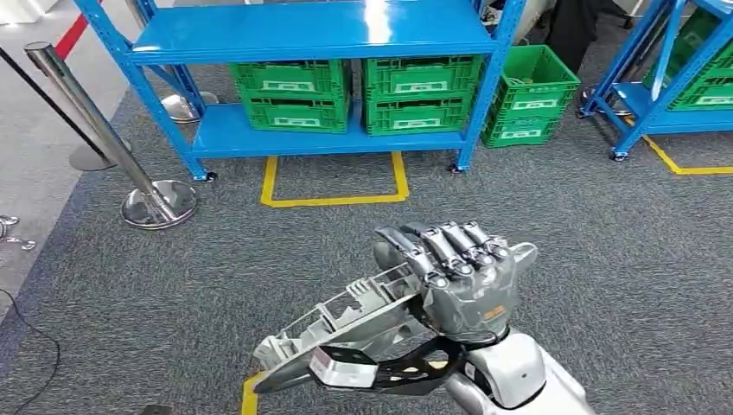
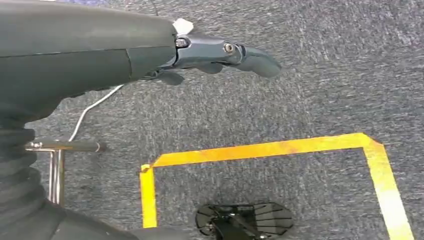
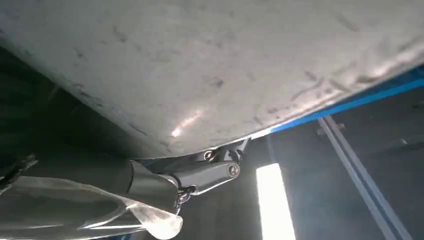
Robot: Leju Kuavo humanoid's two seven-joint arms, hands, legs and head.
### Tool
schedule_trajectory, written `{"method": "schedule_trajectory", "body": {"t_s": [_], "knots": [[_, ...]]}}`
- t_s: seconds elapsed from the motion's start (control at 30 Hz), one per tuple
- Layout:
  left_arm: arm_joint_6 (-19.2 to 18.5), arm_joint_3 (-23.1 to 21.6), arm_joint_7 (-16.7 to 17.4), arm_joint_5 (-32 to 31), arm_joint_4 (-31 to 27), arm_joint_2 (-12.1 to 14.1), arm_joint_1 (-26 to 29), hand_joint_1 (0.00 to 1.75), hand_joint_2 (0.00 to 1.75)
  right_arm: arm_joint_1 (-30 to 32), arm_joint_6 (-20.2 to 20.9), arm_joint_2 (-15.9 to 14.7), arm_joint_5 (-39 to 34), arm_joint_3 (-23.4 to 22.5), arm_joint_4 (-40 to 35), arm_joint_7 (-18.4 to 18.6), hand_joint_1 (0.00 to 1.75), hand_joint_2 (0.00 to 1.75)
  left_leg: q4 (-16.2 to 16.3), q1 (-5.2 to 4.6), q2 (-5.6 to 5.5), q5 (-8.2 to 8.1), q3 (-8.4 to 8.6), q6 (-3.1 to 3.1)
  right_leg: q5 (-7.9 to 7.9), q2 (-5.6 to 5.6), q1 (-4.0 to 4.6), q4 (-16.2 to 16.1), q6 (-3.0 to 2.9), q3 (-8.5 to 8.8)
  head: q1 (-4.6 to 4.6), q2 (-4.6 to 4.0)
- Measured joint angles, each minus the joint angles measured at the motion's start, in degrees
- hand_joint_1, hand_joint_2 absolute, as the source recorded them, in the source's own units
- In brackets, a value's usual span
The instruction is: Take the parts from the cabinet and place them on the table.
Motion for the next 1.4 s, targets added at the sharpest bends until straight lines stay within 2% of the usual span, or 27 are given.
{"method": "schedule_trajectory", "body": {"t_s": [0.23, 0.27, 0.33, 0.4, 0.43, 0.47, 0.5, 0.57, 0.6, 0.63, 0.67, 0.77, 0.8, 0.83, 0.87, 0.93, 0.97, 1.0, 1.07, 1.1, 1.13, 1.17, 1.27, 1.3, 1.33, 1.37, 1.4], "knots": [[0.22, -0.15, 0.42, -0.55, 0.0, 0.2, -0.03, 0.0, 1.75, -0.11, 0.0, 1.42, 0.13, -2.91, -0.2, -2.69, 1.75, 1.75, 0.24, -0.18, -0.15, 0.0, -0.51, 1.01, 0.28, -0.32, -0.08, -0.21, 0.7, 0.02, -0.07, 0.0], [0.24, -0.18, 0.42, -0.57, 0.02, 0.02, -0.07, 0.0, 1.75, -0.1, 0.0, 1.59, 0.15, -3.23, -0.41, -2.76, 1.75, 1.75, -0.85, 0.36, -0.25, 0.63, 0.01, 1.36, 0.05, -0.39, 0.17, -0.17, 0.95, 0.02, -0.04, 0.0], [0.24, -0.22, 0.44, -0.57, 0.04, -0.02, -0.2, 0.0, 1.75, -0.4, -0.02, 1.64, 0.18, -3.61, -0.46, -2.93, 1.75, 1.75, -1.36, 0.64, -0.57, 1.2, -0.02, 1.63, -3.04, 0.0, -0.05, 3.07, 1.38, -1.68, 0.31, 0.0], [0.26, -0.22, 0.48, -0.57, 0.07, 0.0, -0.21, 0.0, 1.75, -0.31, -0.02, 1.64, 0.17, -3.89, -0.46, -2.93, 1.75, 1.75, -1.32, 0.68, -1.04, 1.3, -0.5, 1.63, -8.09, 0.03, -0.49, 12.93, 1.75, -5.86, 0.33, 0.0], [0.35, -0.2, 0.5, -0.55, 0.07, 0.02, -0.16, 0.0, 1.75, -0.23, -0.02, 1.64, 0.17, -4.07, -0.46, -2.93, 1.75, 1.75, -1.27, 0.68, -1.4, 1.43, -0.74, 1.46, -9.55, 0.03, -0.63, 16.93, 1.97, -7.57, 0.31, 0.0], [0.37, -0.2, 0.55, -0.57, 0.07, 0.02, -0.12, 0.0, 1.75, -0.2, 0.0, 1.64, 0.17, -4.09, -0.41, -2.93, 1.75, 1.75, -1.22, 0.74, -1.87, 1.57, -0.9, 1.26, -9.39, 0.02, -0.8, 17.92, 2.08, -7.9, 0.33, 0.0], [0.35, -0.2, 0.57, -0.57, 0.13, -0.04, -0.11, 0.0, 1.75, -0.2, 0.0, 1.64, 0.17, -4.13, -0.41, -2.93, 1.75, 1.75, -1.12, 0.87, -2.46, 1.69, -1.02, 1.05, -7.66, 0.05, -1.02, 15.76, 2.26, -6.52, 0.28, 0.0], [0.33, -0.22, 0.55, -0.59, 0.2, -0.22, -0.21, 0.0, 1.75, -0.22, 0.0, 1.64, 0.17, -4.13, -0.41, -2.93, 1.75, 1.75, -0.63, 1.3, -3.71, 1.75, -1.27, 0.56, -3.0, 0.76, -1.48, 5.94, 2.62, -1.01, 0.31, 0.0], [0.33, -0.22, 0.57, -0.59, 0.2, -0.22, -0.27, 0.0, 1.75, -0.24, 0.0, 1.64, 0.17, -4.13, -0.41, -2.93, 1.75, 1.75, -0.06, 1.49, -4.34, 1.65, -1.57, 0.06, -2.19, 2.89, -1.94, 0.75, 3.01, 1.72, 0.39, 0.0], [0.37, -0.22, 0.57, -0.59, 0.2, -0.04, -0.32, 0.0, 1.75, -0.22, 0.0, 1.64, 0.17, -4.13, -0.39, -2.93, 1.75, 1.75, 0.26, 1.24, -4.86, 1.72, -2.03, -0.55, -3.36, 4.16, -1.4, 0.38, 3.05, 2.02, 0.44, 0.0], [0.37, -0.22, 0.55, -0.59, 0.2, -0.02, -0.27, 0.0, 1.75, -0.2, -0.04, 1.66, 0.15, -4.15, -0.46, -2.95, 1.75, 1.75, 0.53, 1.24, -5.25, 1.9, -2.35, -0.82, -2.86, 3.37, -1.59, 0.54, 2.24, 1.99, 0.44, 0.0], [0.37, -0.22, 0.55, -0.59, 0.22, 0.07, 0.24, 0.0, 1.75, -0.12, -0.04, 1.95, 0.18, -4.24, -0.46, -3.61, 1.75, 1.75, 0.29, 1.58, -6.51, 2.63, -2.9, -1.85, -2.41, 2.01, -1.4, 1.09, 1.01, 1.75, 0.39, 0.0], [0.37, -0.22, 0.57, -0.59, 0.22, 0.11, 0.27, 0.0, 1.75, -0.24, -0.04, 2.05, 0.17, -4.37, -0.46, -3.87, 1.75, 1.75, 0.84, 1.51, -4.7, 2.04, -3.06, -1.96, -2.18, 1.28, -1.49, 1.03, 0.58, 1.71, 0.42, 0.0], [0.35, -0.22, 0.57, -0.59, 0.22, 0.09, 0.2, 0.0, 1.75, -0.13, -0.04, 2.27, 0.18, -4.46, -0.52, -4.24, 1.75, 1.75, 3.12, 1.27, -2.27, 0.03, -4.04, -2.09, -2.14, 0.7, -1.38, 1.03, 0.1, 1.62, -0.19, 0.0], [0.26, -0.22, 0.57, -0.59, 0.22, 0.02, 0.08, 0.0, 1.75, -0.06, -0.04, 2.38, 0.17, -4.59, -0.57, -4.55, 1.75, 1.75, 7.23, 1.28, -1.31, -2.46, -5.7, -2.21, -2.11, -0.03, -1.19, 1.04, -0.19, 1.49, -0.27, 0.0], [0.18, -0.28, 0.57, -0.59, 0.24, -0.02, -0.04, 0.0, 1.75, 0.2, -0.04, 2.45, 0.2, -4.92, -0.57, -5.05, 1.75, 1.75, 16.76, 1.29, -0.81, -6.88, -9.48, -2.26, -2.08, -1.6, -0.87, 1.06, -0.3, 1.2, -0.24, 0.0], [0.17, -0.28, 0.57, -0.59, 0.24, -0.02, 0.0, 0.0, 1.75, 0.31, -0.04, 2.45, 0.2, -5.1, -0.57, -5.25, 1.75, 1.75, 19.4, 1.28, -0.81, -7.65, -10.26, -2.17, -2.06, -2.41, -0.74, 1.07, -0.38, 1.08, -0.28, 0.0], [0.15, -0.28, 0.57, -0.57, 0.24, 0.0, 0.09, 0.0, 1.75, 0.33, -0.04, 2.47, 0.2, -5.16, -0.57, -5.31, 1.75, 1.75, 18.98, 1.27, -0.8, -7.04, -9.65, -2.03, -2.04, -3.07, -0.59, 1.07, -0.41, 1.04, -0.24, 0.0], [0.13, -0.28, 0.57, -0.57, 0.24, 0.02, 0.18, 0.0, 1.75, 0.31, -0.04, 2.62, 0.17, -5.38, -0.57, -5.53, 1.75, 1.75, 11.05, 1.04, -0.18, -3.12, -4.81, -1.27, -2.06, -4.45, -0.32, 1.07, -0.4, 1.14, -0.24, 0.0], [0.11, -0.28, 0.57, -0.57, 0.24, 0.11, 0.13, 0.0, 1.75, 0.31, -0.04, 2.78, 0.18, -5.47, -0.59, -5.69, 1.75, 1.75, 5.41, 0.71, 1.18, -1.05, -1.6, -0.69, -2.14, -5.13, -0.22, 1.07, -0.4, 1.29, -0.26, 0.0], [0.11, -0.28, 0.57, -0.57, 0.24, 0.15, 0.01, 0.0, 1.75, 0.31, -0.04, 2.93, 0.17, -5.53, -0.7, -5.77, 1.75, 1.75, 2.24, -0.03, 4.65, -1.5, 0.01, -0.06, -2.22, -5.59, -0.1, 1.06, -0.28, 1.3, -0.22, 0.0], [0.07, -0.31, 0.57, -0.57, 0.24, 0.11, -0.2, 0.0, 1.75, 0.3, -0.04, 2.97, 0.17, -5.64, -0.89, -5.82, 1.75, 1.75, 1.43, -0.49, 5.11, -1.59, 0.12, 0.22, -2.34, -6.21, 0.37, 1.26, -0.03, 1.06, -0.28, 0.0], [0.0, -0.33, 0.57, -0.53, 0.24, 0.11, 0.07, 0.0, 1.75, 0.27, -0.04, 3.15, 0.17, -5.77, -0.9, -6.17, 1.75, 1.75, 1.56, -0.59, 3.09, -1.41, -0.59, 0.64, -2.27, -8.23, 0.39, 0.88, 0.57, 1.4, -0.15, 0.0], [0.0, -0.35, 0.57, -0.48, 0.26, 0.09, 0.07, 0.0, 1.75, 0.23, -0.04, 3.37, 0.17, -5.79, -0.94, -6.3, 1.75, 1.75, 0.99, -0.21, 2.29, -1.0, -0.26, 1.12, -2.64, -8.07, 0.36, 0.97, 1.11, 1.54, -0.22, 0.0], [-0.02, -0.33, 0.57, -0.42, 0.28, 0.04, 0.13, 0.0, 1.75, 0.13, -0.04, 3.39, 0.17, -5.95, -0.98, -6.34, 1.75, 1.75, 0.85, 0.05, 1.71, -0.81, -0.29, 1.37, -3.65, -4.26, 0.01, 1.91, 1.46, 0.81, -0.02, 0.0], [0.0, -0.31, 0.57, -0.37, 0.28, 0.15, -0.03, 0.0, 1.75, 0.17, -0.07, 3.39, 0.18, -5.99, -1.2, -6.49, 1.75, 1.75, 0.85, 0.15, 0.97, -0.68, -0.44, 1.67, -5.58, -1.51, -0.18, 5.04, 1.55, -0.51, 0.06, 0.0], [-0.02, -0.31, 0.57, -0.39, 0.28, 0.13, -0.25, 0.0, 1.75, 0.34, -0.07, 3.39, 0.17, -6.1, -1.2, -6.49, 1.75, 1.75, 0.86, 0.15, 0.15, -0.57, -0.59, 1.85, -7.84, -0.43, -0.28, 9.82, 1.67, -2.74, 0.2, 0.0]]}}
